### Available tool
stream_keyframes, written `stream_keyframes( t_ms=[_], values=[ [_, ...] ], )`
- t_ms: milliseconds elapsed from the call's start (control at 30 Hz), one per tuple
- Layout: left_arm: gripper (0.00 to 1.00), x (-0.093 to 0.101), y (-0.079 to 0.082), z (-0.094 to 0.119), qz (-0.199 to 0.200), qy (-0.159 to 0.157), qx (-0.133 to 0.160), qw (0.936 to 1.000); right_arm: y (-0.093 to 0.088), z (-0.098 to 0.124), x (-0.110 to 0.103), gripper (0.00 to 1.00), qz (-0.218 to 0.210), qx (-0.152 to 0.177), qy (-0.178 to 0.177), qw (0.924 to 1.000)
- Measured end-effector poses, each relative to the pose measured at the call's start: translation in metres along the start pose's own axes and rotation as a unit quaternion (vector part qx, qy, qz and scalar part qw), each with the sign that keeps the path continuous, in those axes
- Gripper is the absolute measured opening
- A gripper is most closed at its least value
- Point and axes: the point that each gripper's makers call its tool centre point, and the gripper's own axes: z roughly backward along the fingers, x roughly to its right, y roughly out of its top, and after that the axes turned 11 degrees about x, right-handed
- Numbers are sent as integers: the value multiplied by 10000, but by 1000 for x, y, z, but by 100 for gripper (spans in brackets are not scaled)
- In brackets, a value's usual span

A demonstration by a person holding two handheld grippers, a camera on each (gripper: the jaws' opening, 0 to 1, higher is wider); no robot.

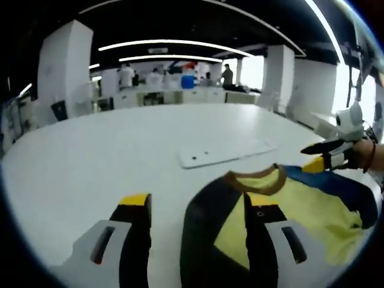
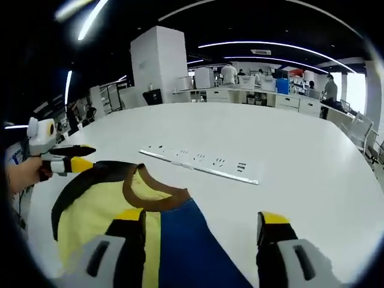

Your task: Fold the garment on the visible template until the final outline fits inside the template.

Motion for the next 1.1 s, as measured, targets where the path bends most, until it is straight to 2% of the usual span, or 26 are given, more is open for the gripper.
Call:
stream_keyframes(
  t_ms=[100, 167, 233, 333, 433, 467, 533, 700, 767, 1000, 1100],
  values=[
    [71, 9, 9, 10, -21, -114, 38, 9999, 0, 6, -7, 94, -208, -15, 190, 9996],
    [77, 13, 12, 14, -81, -182, 50, 9998, 1, 12, -14, 98, -163, -57, 202, 9996],
    [81, 17, 16, 21, -140, -279, 84, 9995, -2, 21, -16, 100, 4, -169, 239, 9996],
    [88, 24, 16, 32, -101, -361, 88, 9993, -4, 29, -15, 100, -8, -291, 258, 9992],
    [90, 19, 7, 42, -293, -316, -14, 9991, -5, 42, -20, 100, 44, -293, 273, 9992],
    [92, 18, 3, 47, -222, -319, -54, 9992, -8, 53, -26, 100, 116, -317, 264, 9991],
    [94, 24, -3, 57, -174, -345, -85, 9992, -11, 58, -23, 100, 273, -366, 230, 9987],
    [99, 31, -17, 75, -127, -464, -150, 9987, -20, 79, -28, 100, 179, -374, 228, 9989],
    [98, 32, -26, 81, -193, -483, -294, 9982, -27, 84, -27, 100, 113, -434, 226, 9987],
    [97, 42, -38, 101, -133, -561, -400, 9975, -40, 103, -26, 100, -43, -483, 185, 9987],
    [97, 47, -43, 109, -134, -561, -461, 9973, -44, 107, -18, 100, 28, -432, -14, 9991]
  ],
)
